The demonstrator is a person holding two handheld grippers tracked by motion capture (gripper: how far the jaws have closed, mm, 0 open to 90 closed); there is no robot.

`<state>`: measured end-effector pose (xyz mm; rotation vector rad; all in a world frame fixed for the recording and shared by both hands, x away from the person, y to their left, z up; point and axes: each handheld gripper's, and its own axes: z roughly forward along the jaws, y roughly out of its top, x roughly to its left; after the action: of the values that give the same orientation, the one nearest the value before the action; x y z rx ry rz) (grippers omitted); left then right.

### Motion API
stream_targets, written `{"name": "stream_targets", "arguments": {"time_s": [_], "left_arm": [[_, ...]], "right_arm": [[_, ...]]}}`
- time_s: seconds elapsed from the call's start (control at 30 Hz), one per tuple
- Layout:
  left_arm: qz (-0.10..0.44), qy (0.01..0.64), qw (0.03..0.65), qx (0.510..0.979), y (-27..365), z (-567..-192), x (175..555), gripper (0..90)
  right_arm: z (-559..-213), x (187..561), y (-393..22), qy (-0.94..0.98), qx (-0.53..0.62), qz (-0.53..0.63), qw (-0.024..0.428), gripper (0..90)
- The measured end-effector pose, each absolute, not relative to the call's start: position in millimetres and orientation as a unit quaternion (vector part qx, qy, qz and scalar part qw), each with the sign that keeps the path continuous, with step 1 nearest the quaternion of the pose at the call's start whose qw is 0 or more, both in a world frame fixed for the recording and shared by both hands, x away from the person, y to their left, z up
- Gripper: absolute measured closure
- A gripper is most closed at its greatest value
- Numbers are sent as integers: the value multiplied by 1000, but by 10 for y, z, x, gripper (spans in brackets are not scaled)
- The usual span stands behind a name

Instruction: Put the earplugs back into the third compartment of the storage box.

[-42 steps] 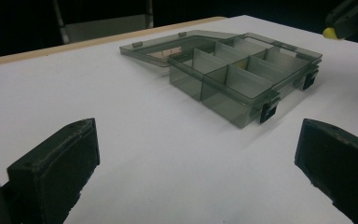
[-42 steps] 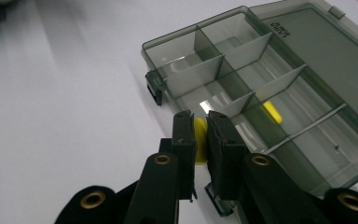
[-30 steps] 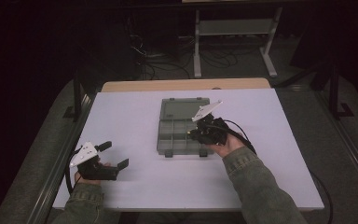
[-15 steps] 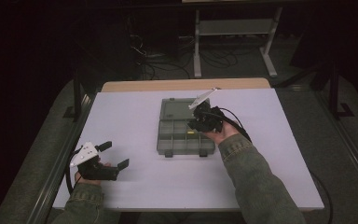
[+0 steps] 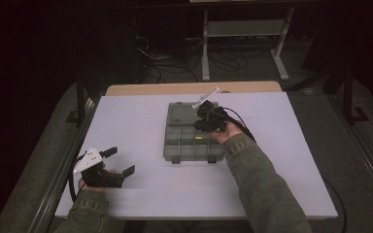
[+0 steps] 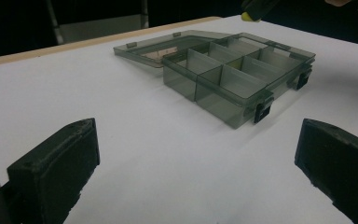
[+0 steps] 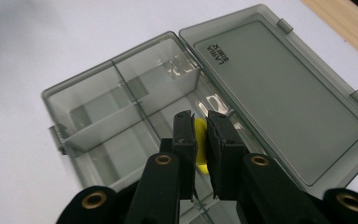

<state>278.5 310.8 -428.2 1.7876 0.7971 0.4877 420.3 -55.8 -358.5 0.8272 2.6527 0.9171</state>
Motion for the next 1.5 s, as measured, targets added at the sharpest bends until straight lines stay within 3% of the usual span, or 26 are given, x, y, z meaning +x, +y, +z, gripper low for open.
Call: {"name": "stream_targets", "arguments": {"time_s": [0.4, 0.83, 1.2, 1.5], "left_arm": [[203, 334, 533, 750, 3104, -4285, 2790, 0], [201, 332, 533, 752, 3104, -4287, 2791, 0], [201, 331, 533, 753, 3100, -4287, 2790, 0], [200, 331, 532, 753, 3098, -4291, 2790, 0]], "right_arm": [[-3869, 4422, -556, 908, 309, 272, 79, 799], [-4061, 4476, -462, 918, 312, 231, 78, 787], [-3948, 4422, -518, 911, 317, 245, 97, 610], [-3834, 4349, -597, 903, 321, 264, 108, 237]]}}
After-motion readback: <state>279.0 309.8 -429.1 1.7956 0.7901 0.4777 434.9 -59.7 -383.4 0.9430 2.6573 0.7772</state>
